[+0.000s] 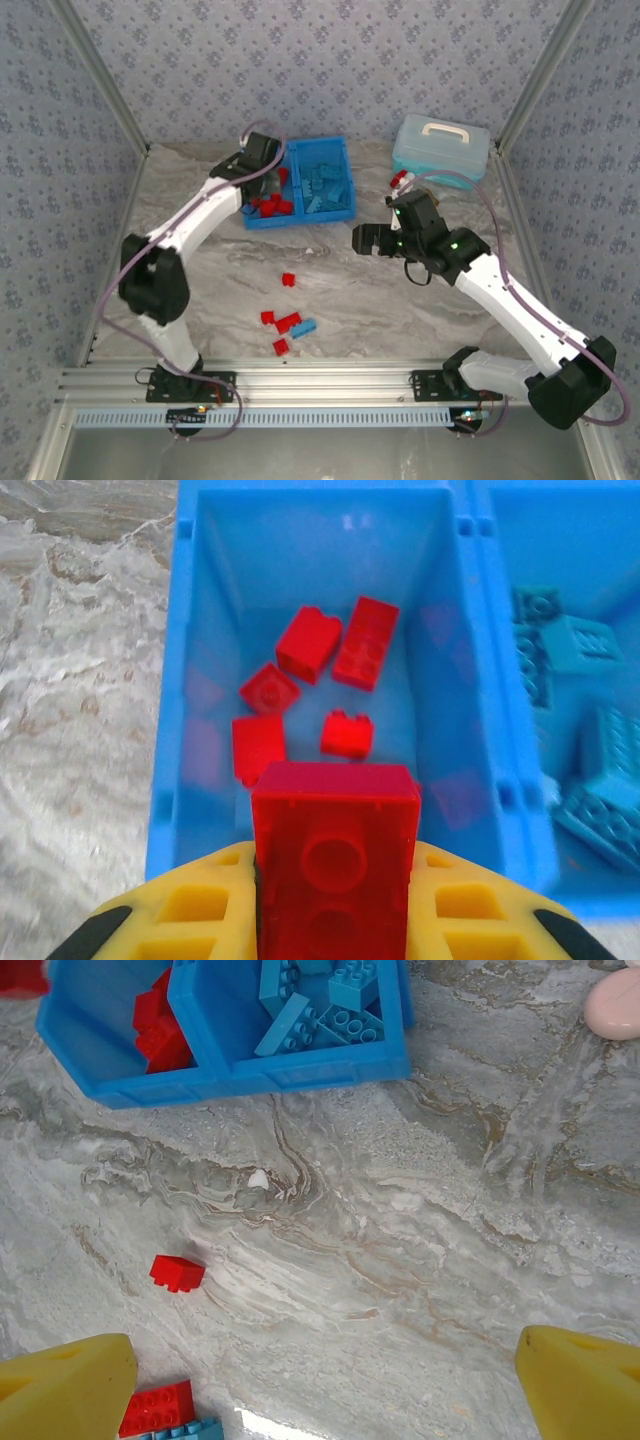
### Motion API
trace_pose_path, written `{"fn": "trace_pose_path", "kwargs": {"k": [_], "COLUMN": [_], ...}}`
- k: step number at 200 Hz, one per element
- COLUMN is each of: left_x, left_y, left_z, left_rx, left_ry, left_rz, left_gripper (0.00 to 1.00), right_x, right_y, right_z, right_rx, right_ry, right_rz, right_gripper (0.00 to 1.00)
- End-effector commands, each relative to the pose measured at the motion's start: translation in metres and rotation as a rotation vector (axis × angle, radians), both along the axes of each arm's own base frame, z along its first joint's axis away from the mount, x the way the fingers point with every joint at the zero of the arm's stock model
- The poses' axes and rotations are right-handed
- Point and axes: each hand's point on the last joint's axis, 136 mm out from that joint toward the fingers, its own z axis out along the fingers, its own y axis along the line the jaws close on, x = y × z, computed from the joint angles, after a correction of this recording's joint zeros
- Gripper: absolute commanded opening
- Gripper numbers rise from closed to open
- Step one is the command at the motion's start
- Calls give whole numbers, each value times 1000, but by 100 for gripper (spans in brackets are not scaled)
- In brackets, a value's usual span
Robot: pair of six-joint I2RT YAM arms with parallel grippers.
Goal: Sort the legos into containers by color
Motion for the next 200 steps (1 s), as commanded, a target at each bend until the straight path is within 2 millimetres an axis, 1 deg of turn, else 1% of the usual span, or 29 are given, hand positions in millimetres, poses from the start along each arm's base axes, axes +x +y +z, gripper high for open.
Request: {"fn": "trace_pose_path", "kwargs": {"k": [1, 15, 17, 23, 29, 31, 38, 45, 59, 81, 99, 105, 113, 118, 130, 139, 152, 167, 184, 200], "left_x": [39, 63, 64, 72, 77, 81, 87, 90, 94, 90, 80, 74, 65, 56, 32, 12, -23, -63, -107, -140], "left_y": [-12, -13, -13, -14, -13, -15, -18, -23, -29, -29, -24, -23, -19, -17, -14, -13, -12, -14, -19, -24], "left_z": [-3, -19, -26, -30, -40, -35, -36, -37, -32, -14, 10, 19, 36, 37, 55, 62, 62, 49, 20, -10], "left_rx": [-7, -39, -41, -56, -63, -72, -78, -86, -106, -118, -125, -129, -142, -145, -172, -188, -193, -189, -170, -150], "left_ry": [-27, -5, 8, 16, 35, 22, 23, 27, 16, -8, -41, -51, -74, -68, -92, -95, -80, -45, 12, 68], "left_rz": [-48, -30, -30, -23, -18, -21, -28, -44, -66, -77, -84, -84, -85, -85, -94, -104, -120, -141, -170, -183], "left_gripper": [28, 30, 31, 33, 35, 36, 37, 39, 44, 53, 54, 54, 55, 55, 55, 55, 55, 55, 55, 55], "right_x": [-5, -6, -6, -7, -7, -8, -8, -9, -10, -9, -7, -7, -6, -6, -5, -3, -1, 2, 6, 9], "right_y": [-5, -4, -4, -4, -3, -3, -4, -5, -7, -7, -5, -4, -2, -1, 0, 0, 1, 3, 7, 12], "right_z": [3, 2, 2, 3, 3, 4, 5, 6, 8, 10, 10, 8, 8, 8, 7, 7, 6, 4, 0, -4], "right_rx": [-2, 3, 4, 8, 8, 9, 7, 6, 3, 9, 13, 11, 12, 11, 5, 1, 0, 2, 3, 2], "right_ry": [-3, 1, 2, 4, 5, 4, 4, 1, -5, -14, -11, -5, -2, -1, 3, 1, 0, -1, 5, 22], "right_rz": [-21, -20, -20, -19, -17, -16, -17, -19, -28, -32, -33, -30, -23, -22, -19, -23, -24, -25, -18, -7], "right_gripper": [100, 100, 100, 100, 100, 100, 100, 100, 100, 100, 100, 100, 100, 100, 100, 100, 100, 100, 100, 100]}}
